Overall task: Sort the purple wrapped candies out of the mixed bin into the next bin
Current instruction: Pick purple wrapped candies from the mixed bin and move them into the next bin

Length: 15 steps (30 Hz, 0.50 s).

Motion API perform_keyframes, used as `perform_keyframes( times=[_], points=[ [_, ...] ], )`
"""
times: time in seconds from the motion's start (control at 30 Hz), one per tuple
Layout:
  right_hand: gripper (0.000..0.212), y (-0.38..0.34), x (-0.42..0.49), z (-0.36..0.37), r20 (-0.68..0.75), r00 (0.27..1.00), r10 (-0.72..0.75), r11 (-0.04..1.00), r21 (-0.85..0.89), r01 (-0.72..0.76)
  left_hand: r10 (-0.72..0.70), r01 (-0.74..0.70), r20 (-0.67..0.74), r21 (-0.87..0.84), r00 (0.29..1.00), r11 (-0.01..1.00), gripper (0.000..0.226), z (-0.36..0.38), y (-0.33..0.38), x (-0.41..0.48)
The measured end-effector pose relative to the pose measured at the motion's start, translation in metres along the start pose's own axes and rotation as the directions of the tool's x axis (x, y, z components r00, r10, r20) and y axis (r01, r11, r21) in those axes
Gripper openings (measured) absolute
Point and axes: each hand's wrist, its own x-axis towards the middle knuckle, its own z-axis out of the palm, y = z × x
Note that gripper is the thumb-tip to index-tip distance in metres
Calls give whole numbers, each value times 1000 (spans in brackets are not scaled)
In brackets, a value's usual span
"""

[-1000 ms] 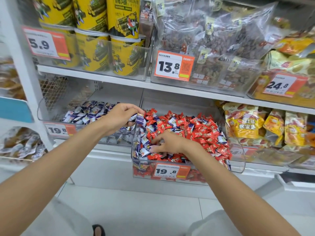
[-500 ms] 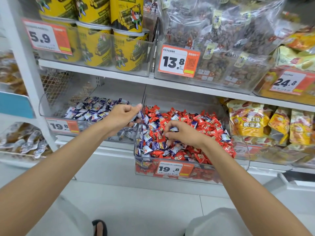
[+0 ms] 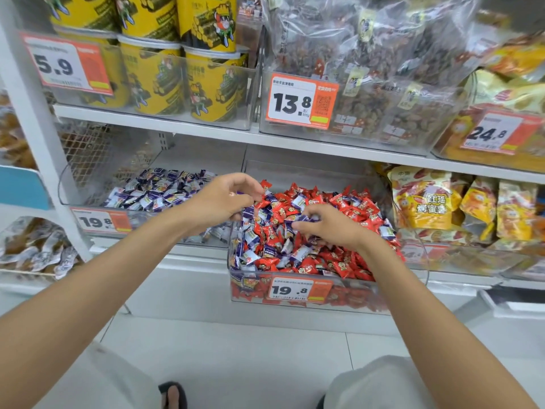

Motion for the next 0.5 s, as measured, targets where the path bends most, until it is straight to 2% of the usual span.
perform_keyframes(
  times=[0.07,0.17,0.27,0.37,0.4,0.5],
  points=[
    [19,10,-9,-13,-74,997,-17,1000,2,17,42,-49,59,115,997,992,23,21,7,6],
    [14,16,-21,-24,-115,993,-31,999,-12,30,117,-176,215,278,969,944,20,51,11,19],
    [12,18,-31,-33,-136,989,-65,997,-45,60,46,-228,368,466,929,855,31,77,1,32],
    [15,22,-40,-39,-157,986,-61,998,-23,58,-64,-213,393,621,918,755,46,101,-18,41],
    [16,25,-42,-41,-165,984,-65,998,-28,61,-63,-216,387,634,920,743,45,106,-23,44],
    [15,27,-44,-40,-166,982,-92,994,-76,81,-39,-210,392,571,919,794,27,102,-21,49]
  ],
)
